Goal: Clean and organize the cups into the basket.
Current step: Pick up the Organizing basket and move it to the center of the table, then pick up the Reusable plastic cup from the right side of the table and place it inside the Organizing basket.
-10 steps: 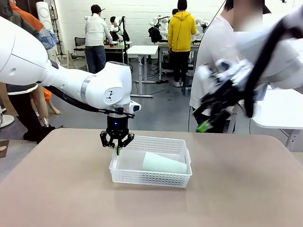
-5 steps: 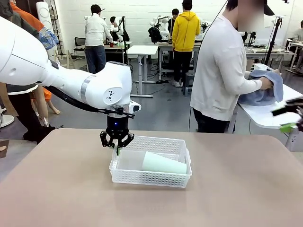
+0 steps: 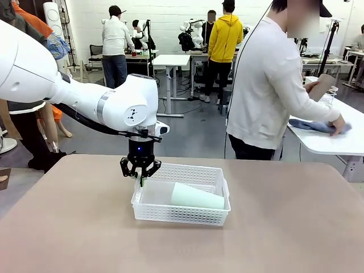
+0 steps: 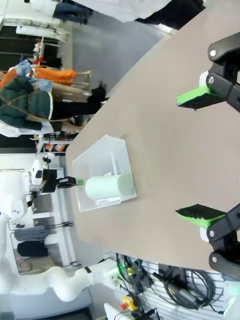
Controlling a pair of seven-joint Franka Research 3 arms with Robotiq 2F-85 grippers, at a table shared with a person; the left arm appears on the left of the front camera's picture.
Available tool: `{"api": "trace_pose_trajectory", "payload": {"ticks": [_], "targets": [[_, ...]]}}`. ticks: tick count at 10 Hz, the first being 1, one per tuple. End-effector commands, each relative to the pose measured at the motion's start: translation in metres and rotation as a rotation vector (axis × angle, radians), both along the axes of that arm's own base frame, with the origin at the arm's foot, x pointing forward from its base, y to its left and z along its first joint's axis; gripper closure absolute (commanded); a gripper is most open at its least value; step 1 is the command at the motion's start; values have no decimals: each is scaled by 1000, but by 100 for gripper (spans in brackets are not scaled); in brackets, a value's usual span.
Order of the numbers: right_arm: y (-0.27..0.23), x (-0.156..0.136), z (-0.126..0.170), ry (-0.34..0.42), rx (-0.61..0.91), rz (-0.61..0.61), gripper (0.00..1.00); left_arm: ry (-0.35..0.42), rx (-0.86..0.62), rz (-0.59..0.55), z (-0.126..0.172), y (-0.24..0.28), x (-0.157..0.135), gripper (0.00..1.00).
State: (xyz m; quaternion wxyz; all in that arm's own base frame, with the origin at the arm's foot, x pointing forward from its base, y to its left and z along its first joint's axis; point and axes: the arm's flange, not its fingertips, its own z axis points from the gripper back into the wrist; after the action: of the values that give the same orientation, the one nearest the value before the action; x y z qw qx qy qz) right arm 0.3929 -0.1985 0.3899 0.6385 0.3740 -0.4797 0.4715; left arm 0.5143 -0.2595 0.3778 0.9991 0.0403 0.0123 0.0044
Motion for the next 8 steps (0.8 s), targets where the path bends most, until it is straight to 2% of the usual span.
{"api": "trace_pose_trajectory", "payload": {"ticks": [1,2,8], "targets": [[-7,8,2,-22,25,6,0,-2,1,3,1,0,0,100],[0,0,0,0,0,0,0,-2,1,3,1,0,0,100],[0,0,0,0,0,0,0,-2,1,3,1,0,0,100]]}}
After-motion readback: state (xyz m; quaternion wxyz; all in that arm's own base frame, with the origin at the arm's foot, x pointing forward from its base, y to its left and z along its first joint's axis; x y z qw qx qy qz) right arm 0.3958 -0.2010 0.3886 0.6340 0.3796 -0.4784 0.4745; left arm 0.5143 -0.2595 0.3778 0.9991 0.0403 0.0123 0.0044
